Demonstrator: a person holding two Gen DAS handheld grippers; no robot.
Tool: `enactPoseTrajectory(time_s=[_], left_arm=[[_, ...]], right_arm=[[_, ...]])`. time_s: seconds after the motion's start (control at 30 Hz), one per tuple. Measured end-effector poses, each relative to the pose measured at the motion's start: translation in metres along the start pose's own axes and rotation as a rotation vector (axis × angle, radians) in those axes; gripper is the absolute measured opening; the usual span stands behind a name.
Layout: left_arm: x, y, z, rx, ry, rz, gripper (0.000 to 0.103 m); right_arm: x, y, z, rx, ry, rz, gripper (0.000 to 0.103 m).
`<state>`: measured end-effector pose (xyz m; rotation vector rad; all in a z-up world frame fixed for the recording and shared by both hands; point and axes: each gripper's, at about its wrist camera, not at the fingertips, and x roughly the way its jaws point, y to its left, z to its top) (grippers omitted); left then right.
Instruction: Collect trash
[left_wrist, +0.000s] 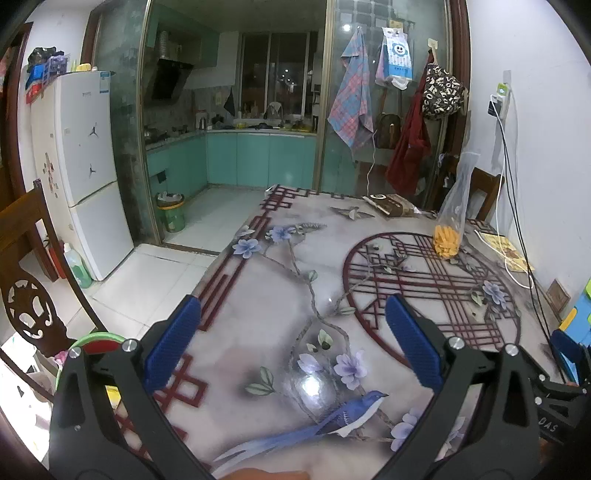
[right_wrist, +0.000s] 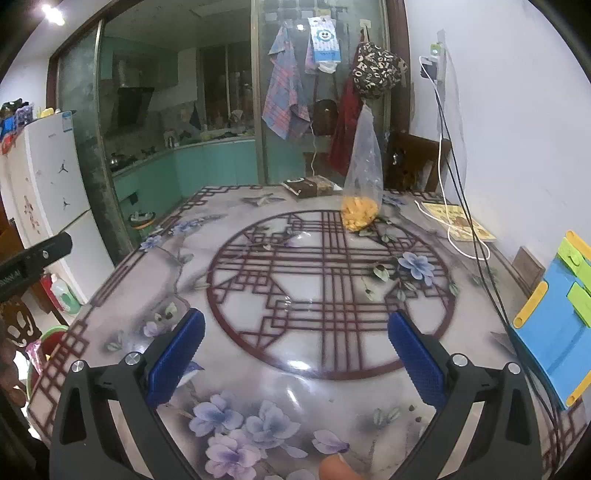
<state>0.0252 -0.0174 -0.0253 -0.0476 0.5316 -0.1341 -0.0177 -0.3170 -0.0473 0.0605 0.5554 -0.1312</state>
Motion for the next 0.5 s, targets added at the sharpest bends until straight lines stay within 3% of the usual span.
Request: enactPoseTrajectory(time_s=[0.2, 0.37, 0.5], left_arm=[[0.010, -0.006, -0.004, -0.012, 0.080, -0.059, 0.098], [0.050, -0.030, -0.025, 0.076, 0.139, 0.008, 0.098], [0.101, -0.046, -0.056, 0.154, 0.315, 0.036, 0.098]], right_arm=[[0.004, -0.015, -0.006, -0.005, 0.027, -0.021, 0.096], [0.032, -0.048, -0.015, 0.009, 0.116, -0.083, 0.096], [0.079, -0.094, -0.023, 0.018, 0.223, -0.190, 0.096]])
